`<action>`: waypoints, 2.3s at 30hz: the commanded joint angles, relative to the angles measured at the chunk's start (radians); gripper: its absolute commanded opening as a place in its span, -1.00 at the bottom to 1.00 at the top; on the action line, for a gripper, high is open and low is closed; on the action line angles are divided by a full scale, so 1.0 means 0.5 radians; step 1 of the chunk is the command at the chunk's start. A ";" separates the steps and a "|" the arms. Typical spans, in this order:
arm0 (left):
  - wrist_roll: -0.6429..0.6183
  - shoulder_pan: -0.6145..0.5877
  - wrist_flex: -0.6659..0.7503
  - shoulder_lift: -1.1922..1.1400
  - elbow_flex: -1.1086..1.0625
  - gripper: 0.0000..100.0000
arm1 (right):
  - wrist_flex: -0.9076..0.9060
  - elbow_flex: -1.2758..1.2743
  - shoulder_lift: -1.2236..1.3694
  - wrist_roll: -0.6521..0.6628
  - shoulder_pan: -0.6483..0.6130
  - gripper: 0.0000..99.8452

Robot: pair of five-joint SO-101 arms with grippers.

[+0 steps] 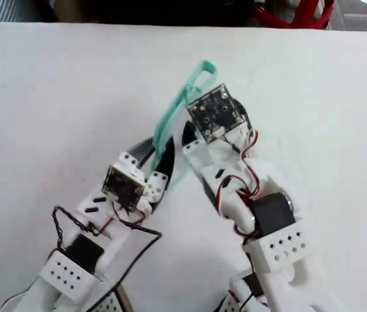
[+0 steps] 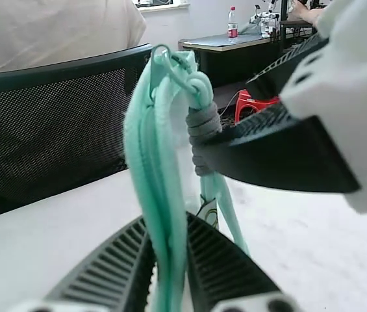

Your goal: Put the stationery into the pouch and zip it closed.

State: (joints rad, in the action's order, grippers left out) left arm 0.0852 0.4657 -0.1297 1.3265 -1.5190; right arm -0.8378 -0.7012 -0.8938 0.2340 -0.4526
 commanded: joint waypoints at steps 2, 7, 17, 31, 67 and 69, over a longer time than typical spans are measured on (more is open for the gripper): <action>0.021 -0.020 -0.018 -0.011 -0.061 -0.95 | 0.222 -0.052 -0.026 -0.126 -0.011 -0.38; 0.021 -0.020 -0.018 -0.011 -0.061 -0.95 | 0.367 -0.110 -0.026 -0.184 -0.020 -0.42; 0.021 -0.020 -0.018 -0.011 -0.061 -0.95 | 0.597 -0.224 -0.041 0.077 -0.023 -0.96; 0.021 -0.020 -0.018 -0.011 -0.061 -0.95 | 0.707 0.037 -0.176 0.141 0.376 -0.96; 0.021 -0.008 -0.018 -0.020 -0.064 -0.95 | 0.931 0.887 0.867 0.224 0.947 -0.96; 0.021 -0.011 -0.018 -0.020 -0.064 -0.95 | 0.901 0.890 0.861 0.221 0.934 -0.96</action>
State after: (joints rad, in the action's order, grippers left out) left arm 0.0913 0.4672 -0.1297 1.3265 -1.5205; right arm -0.3882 -0.3759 -0.4519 0.3460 -0.0690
